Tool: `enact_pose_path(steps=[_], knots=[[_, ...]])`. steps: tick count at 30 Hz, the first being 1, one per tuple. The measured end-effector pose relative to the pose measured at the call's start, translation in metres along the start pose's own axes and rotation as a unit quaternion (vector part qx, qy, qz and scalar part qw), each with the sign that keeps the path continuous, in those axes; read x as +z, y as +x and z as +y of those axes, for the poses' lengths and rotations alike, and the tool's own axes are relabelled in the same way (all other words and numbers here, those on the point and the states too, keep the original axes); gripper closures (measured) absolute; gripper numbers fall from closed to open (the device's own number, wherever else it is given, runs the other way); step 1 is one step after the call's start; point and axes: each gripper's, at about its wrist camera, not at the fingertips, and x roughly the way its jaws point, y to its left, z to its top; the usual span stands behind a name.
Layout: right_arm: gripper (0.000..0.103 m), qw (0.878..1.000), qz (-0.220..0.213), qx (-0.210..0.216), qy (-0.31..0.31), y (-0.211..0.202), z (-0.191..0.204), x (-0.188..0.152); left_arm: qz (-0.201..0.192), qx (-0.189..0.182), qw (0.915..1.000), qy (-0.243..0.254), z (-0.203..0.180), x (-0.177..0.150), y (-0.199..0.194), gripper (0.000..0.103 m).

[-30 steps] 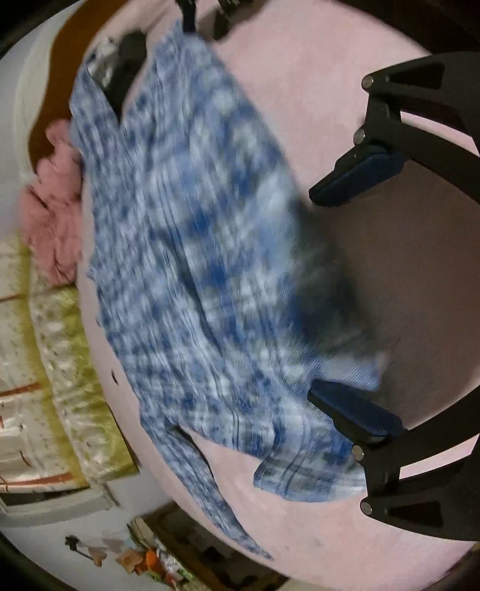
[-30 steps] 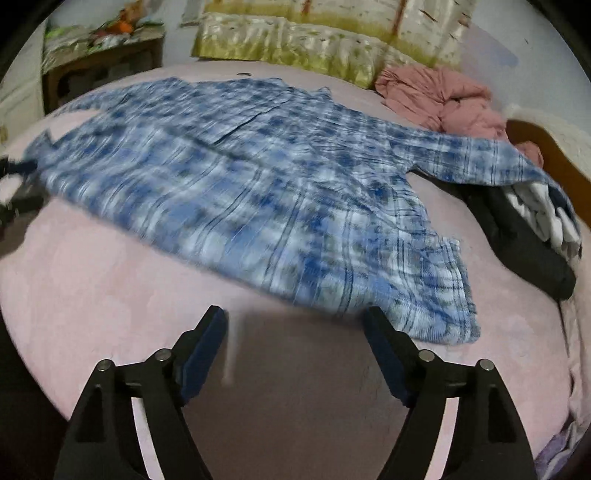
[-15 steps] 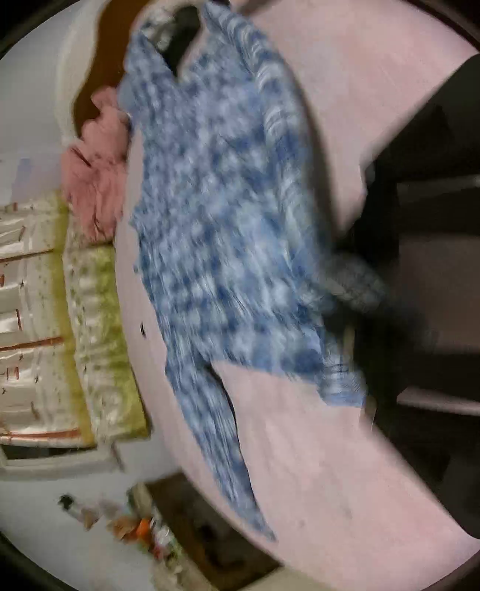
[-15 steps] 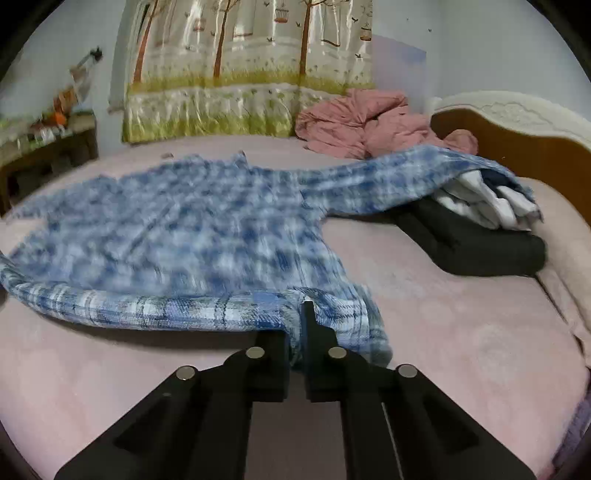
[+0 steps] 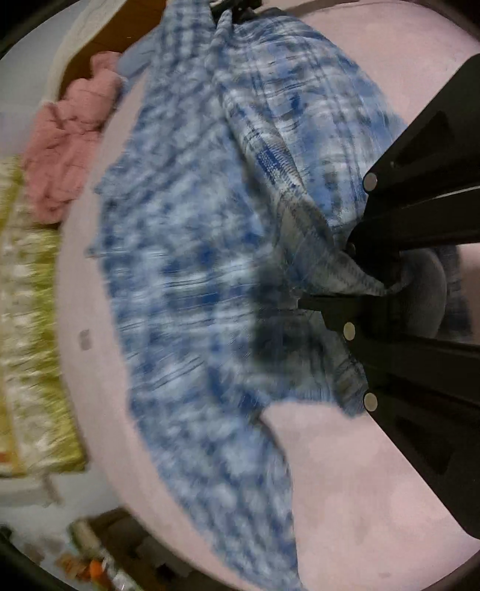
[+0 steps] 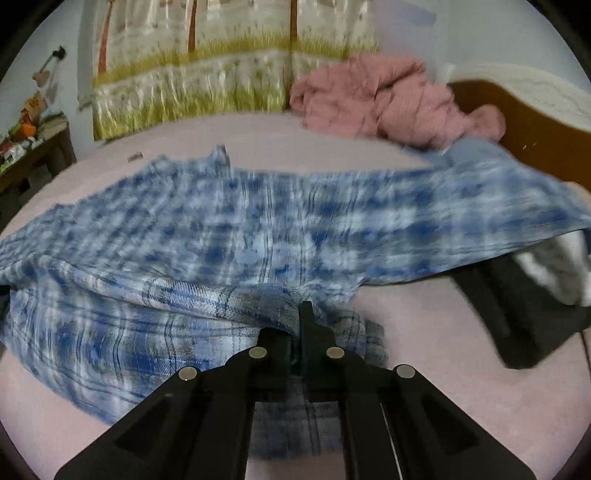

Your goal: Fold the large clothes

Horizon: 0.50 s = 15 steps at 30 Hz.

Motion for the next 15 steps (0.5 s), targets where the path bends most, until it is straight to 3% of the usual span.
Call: enact_pose_path(steps=[2, 4, 6, 7, 8, 9, 10, 12, 15], knots=[[0.099, 1.000, 0.005, 0.000, 0.004, 0.016, 0.000, -0.007, -0.009, -0.012, 0.9998, -0.015, 0.006, -0.002, 0.007, 0.094], [0.099, 1.000, 0.012, -0.002, 0.006, 0.025, 0.001, -0.014, -0.040, -0.023, 0.9984, -0.032, 0.012, -0.007, 0.002, 0.083], [0.093, 1.000, 0.007, 0.003, 0.011, 0.024, -0.002, -0.013, -0.076, 0.007, 0.9964, -0.035, 0.014, -0.017, -0.006, 0.046], [0.087, 1.000, -0.004, 0.006, 0.014, 0.020, -0.004, -0.013, -0.089, 0.025, 0.9951, -0.035, 0.013, -0.022, -0.012, 0.037], [0.068, 1.000, -0.018, 0.001, 0.019, 0.013, -0.006, -0.014, -0.098, 0.032, 0.9939, -0.039, 0.013, -0.028, -0.019, 0.025], [0.046, 0.999, -0.031, -0.012, 0.025, 0.006, -0.010, -0.014, -0.106, 0.017, 0.9932, -0.045, 0.017, -0.029, -0.026, 0.023], [0.039, 0.997, -0.049, -0.034, 0.039, -0.006, -0.017, -0.018, -0.123, -0.009, 0.9907, -0.058, 0.021, -0.034, -0.037, 0.023], [0.036, 0.995, -0.074, -0.044, 0.053, -0.023, -0.029, -0.027, -0.153, -0.026, 0.9850, -0.075, 0.029, -0.036, -0.052, 0.019], [0.036, 0.991, -0.068, -0.081, 0.078, -0.025, -0.052, -0.031, -0.189, 0.024, 0.9774, -0.091, 0.036, -0.040, -0.066, 0.010]])
